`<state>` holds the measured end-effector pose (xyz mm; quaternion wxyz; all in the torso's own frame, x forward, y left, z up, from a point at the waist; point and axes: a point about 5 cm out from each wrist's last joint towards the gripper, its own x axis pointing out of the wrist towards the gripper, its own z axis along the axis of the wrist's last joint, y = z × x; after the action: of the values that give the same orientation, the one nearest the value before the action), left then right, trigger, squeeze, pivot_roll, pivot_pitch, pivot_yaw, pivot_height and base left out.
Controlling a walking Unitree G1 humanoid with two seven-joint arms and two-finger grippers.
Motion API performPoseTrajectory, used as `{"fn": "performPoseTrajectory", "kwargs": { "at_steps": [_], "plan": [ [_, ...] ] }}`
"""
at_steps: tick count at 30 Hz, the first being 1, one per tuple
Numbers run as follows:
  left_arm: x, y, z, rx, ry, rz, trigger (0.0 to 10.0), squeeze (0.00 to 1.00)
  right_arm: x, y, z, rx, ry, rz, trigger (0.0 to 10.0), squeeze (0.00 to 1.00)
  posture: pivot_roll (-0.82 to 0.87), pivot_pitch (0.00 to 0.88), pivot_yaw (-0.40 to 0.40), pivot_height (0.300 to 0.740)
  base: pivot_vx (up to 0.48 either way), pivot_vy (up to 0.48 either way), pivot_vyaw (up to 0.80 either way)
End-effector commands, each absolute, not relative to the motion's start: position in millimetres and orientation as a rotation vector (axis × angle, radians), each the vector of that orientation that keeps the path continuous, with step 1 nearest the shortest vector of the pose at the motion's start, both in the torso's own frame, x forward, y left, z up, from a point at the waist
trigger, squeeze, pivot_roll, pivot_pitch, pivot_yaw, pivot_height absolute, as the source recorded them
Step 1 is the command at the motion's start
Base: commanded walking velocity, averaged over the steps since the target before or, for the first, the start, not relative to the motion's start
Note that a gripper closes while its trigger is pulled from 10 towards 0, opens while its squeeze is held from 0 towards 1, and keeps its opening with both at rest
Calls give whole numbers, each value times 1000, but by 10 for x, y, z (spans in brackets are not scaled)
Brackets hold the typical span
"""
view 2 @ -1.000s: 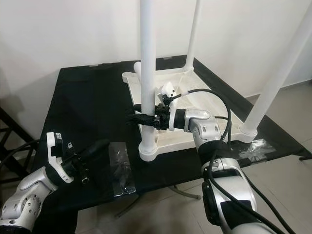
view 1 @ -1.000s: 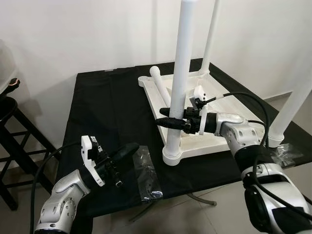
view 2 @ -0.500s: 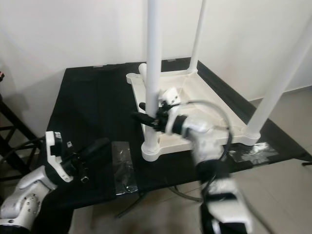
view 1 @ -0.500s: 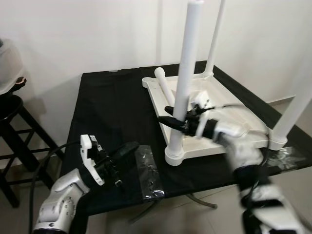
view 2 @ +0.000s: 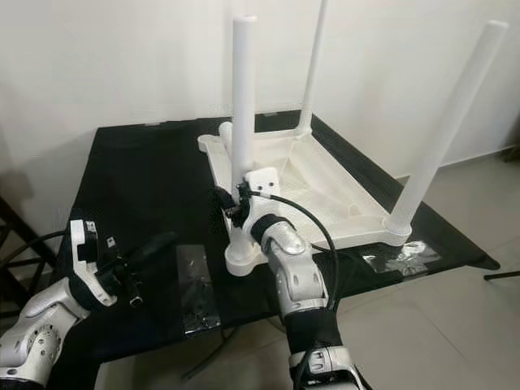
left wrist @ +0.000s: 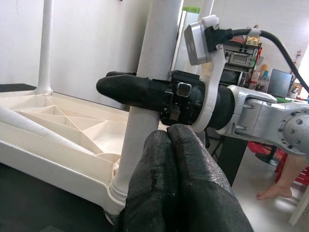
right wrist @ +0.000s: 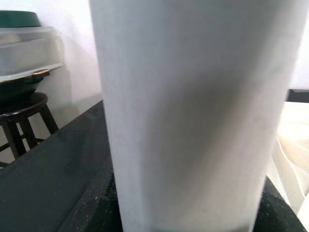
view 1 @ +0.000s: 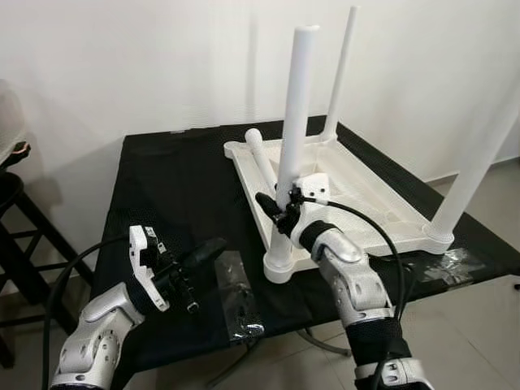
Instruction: Building children table
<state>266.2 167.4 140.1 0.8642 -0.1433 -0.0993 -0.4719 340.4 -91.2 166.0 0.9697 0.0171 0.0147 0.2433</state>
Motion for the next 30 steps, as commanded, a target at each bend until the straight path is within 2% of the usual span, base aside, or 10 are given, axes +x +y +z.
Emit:
{"fn": "performPoseTrajectory", "kwargs": {
  "at_steps": [1,2,7,8,9,10,17,25,26,30],
  "plan": [
    [2667,1692,1398,-303,-200,-992,10000,0,3354,-1018,1347,79,185,440,10000,0,-46,0,30,740,0,0,0],
    [2668,1687,1397,-302,-199,-995,10000,0,3345,-995,1394,91,181,465,10000,1000,-44,0,30,740,0,0,0],
    [2672,1677,1397,-301,-200,-993,10000,0,3342,-940,1497,109,164,578,10000,1000,-41,0,25,740,0,0,0],
    [2674,1671,1396,-300,-203,-992,10000,0,3349,-927,1577,89,144,702,10000,1000,-42,0,21,740,0,0,0],
    [2675,1663,1395,-300,-205,-990,10000,0,3363,-957,1649,40,119,839,10000,592,-41,0,15,740,0,0,0],
    [2675,1652,1391,-301,-207,-990,10000,0,3416,-1066,1729,-50,100,987,10000,0,-38,0,12,740,0,0,0],
    [2671,1631,1382,-300,-209,-989,10000,0,3606,-1260,1866,-104,129,1091,10000,0,-23,0,3,740,0,0,0],
    [2668,1622,1376,-297,-208,-987,10000,0,3711,-1262,2067,-78,103,1190,10000,0,-15,0,0,740,0,0,0],
    [2666,1620,1374,-297,-208,-987,10000,0,3722,-1272,2075,-74,107,1204,0,0,-12,0,-2,740,0,0,0],
    [2663,1616,1371,-296,-207,-986,10000,0,3737,-1298,2074,-72,113,1228,0,0,-10,0,-3,740,0,0,0]
  ]
}}
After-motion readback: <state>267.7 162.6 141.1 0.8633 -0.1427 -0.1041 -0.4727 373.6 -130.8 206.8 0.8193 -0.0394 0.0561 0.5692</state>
